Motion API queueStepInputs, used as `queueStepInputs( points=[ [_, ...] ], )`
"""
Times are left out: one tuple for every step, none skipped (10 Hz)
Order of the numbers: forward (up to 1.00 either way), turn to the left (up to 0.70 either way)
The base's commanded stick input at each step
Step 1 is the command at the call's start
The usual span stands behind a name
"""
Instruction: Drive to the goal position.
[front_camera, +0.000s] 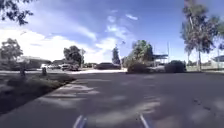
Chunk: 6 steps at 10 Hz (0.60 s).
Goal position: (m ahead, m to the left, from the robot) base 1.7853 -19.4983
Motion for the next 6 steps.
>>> queueStepInputs(
  points=[
    [1.0, -0.4],
    [1.0, -0.4],
    [1.0, -0.4],
    [1.0, -0.4],
    [1.0, -0.4],
    [1.0, -0.4]
  ],
)
